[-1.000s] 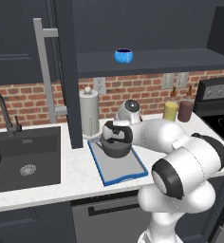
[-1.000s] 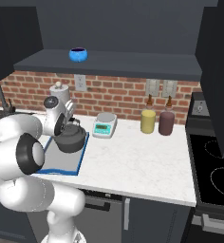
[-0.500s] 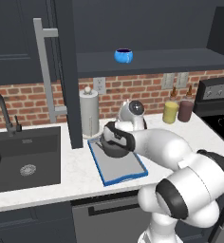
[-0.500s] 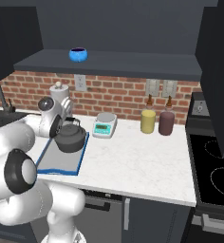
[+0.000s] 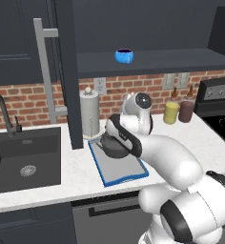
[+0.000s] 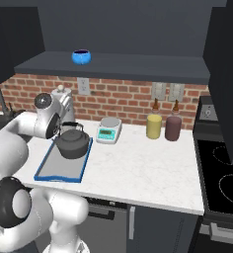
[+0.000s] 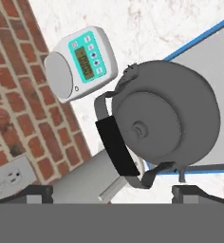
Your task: Pick the kettle from the counter and place it on the tray. Then pick the mug from the cabinet and place it on the tray. Then close the cabinet doors.
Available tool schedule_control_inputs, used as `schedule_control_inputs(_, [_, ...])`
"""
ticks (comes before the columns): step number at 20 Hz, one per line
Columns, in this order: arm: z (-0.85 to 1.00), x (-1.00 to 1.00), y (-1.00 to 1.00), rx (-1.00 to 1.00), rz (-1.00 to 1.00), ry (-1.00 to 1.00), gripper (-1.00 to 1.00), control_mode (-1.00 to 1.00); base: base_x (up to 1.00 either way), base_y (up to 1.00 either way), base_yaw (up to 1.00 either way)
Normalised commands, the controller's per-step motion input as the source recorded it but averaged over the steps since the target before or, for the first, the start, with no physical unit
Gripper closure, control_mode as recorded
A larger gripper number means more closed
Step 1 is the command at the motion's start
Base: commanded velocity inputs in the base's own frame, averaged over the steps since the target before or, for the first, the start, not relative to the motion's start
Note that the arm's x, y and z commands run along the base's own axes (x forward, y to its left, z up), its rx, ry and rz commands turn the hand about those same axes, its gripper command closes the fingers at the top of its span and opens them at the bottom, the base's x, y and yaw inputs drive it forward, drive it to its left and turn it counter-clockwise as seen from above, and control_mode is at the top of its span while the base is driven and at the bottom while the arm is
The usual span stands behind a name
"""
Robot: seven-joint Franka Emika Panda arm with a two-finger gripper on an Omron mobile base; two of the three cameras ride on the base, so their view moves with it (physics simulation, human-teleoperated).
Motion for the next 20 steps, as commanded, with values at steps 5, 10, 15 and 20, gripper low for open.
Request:
schedule_control_inputs(5, [0.35,-0.39,0.0,0.13,-0.05,0.0,-1.0,-1.0,0.0,0.0,0.0])
schedule_control_inputs(10, [0.4,-0.37,0.0,0.14,-0.13,0.0,-1.0,-1.0,0.0,0.0,0.0])
schedule_control_inputs(15, [0.36,-0.36,0.0,0.14,-0.2,0.0,-1.0,-1.0,0.0,0.0,0.0])
schedule_control_inputs(20, [0.22,-0.41,0.0,0.13,-0.22,0.0,-1.0,-1.0,0.0,0.0,0.0])
